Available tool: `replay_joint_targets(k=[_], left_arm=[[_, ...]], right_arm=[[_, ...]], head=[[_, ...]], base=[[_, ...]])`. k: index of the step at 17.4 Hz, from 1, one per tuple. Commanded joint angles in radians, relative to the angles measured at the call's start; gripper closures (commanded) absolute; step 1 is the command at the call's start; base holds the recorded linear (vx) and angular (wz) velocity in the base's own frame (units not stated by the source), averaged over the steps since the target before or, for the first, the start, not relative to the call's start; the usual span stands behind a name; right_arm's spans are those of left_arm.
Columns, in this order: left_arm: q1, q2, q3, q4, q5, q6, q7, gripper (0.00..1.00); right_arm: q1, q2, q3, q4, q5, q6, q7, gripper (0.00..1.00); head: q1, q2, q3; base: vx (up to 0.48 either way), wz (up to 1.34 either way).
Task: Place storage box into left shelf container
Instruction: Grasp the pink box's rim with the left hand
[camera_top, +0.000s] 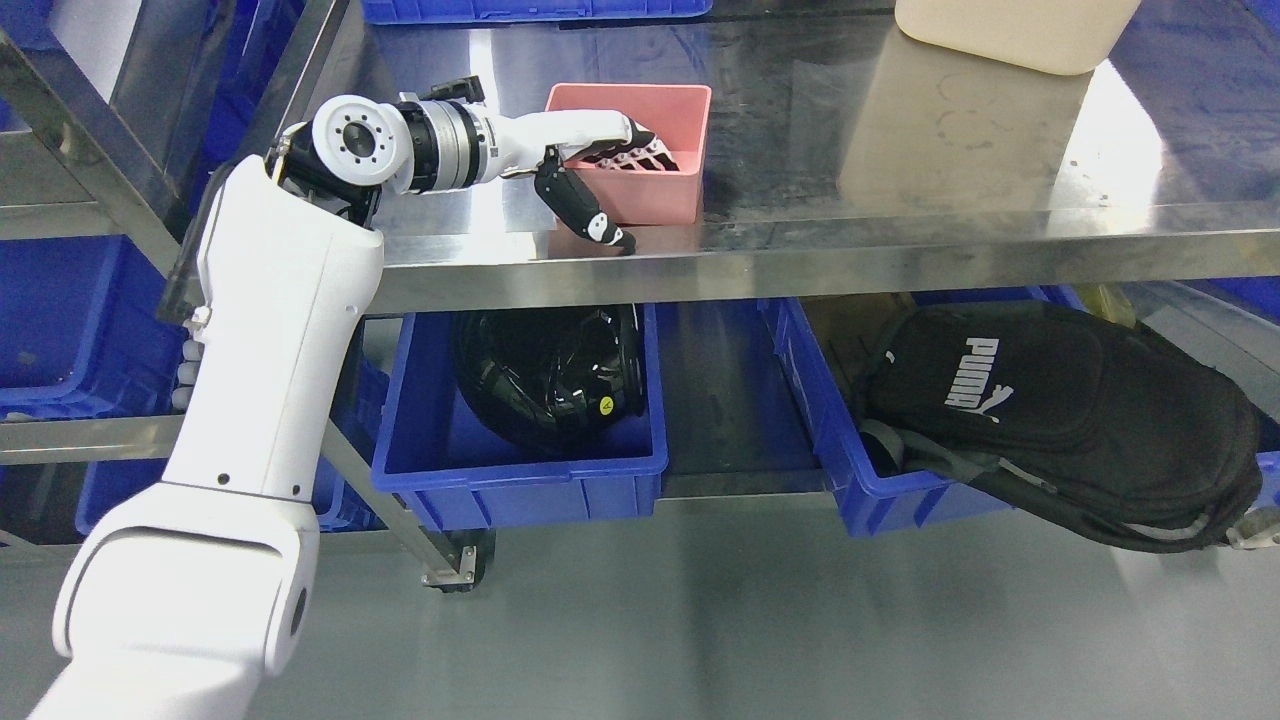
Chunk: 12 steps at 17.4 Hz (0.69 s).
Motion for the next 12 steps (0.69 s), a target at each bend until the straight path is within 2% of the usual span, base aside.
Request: replay_joint_targets(k=[1, 3, 5, 12], left_arm=[[-0.006, -0.011, 0.13, 0.128, -0.006, -0.111, -0.014, 0.87], [-0.008, -0.011, 0.197, 0.135, 0.003, -0.177, -0.015, 1.0], [-0.01, -0.011, 0.237, 0.135, 0.092, -0.19, -0.009, 1.0], [0.015, -0.011, 0.268, 0.135, 0.59, -0.182, 0.03, 1.0]], right_arm=[[0.009, -0.017, -0.005, -0.017, 0.002, -0.001, 0.0, 0.0], [0.009, -0.017, -0.005, -0.017, 0.002, -0.001, 0.0, 0.0], [0.009, -0.017, -0.005, -0.017, 0.002, -0.001, 0.0, 0.0], [0.009, -0.017, -0.005, -0.017, 0.002, -0.001, 0.0, 0.0]], head=[[0.0, 0.0, 0.0], [0.0, 0.0, 0.0], [0.0, 0.0, 0.0], [0.0, 0.0, 0.0]], base=[[0.0, 0.0], [0.0, 0.0], [0.0, 0.0], [0.0, 0.0]])
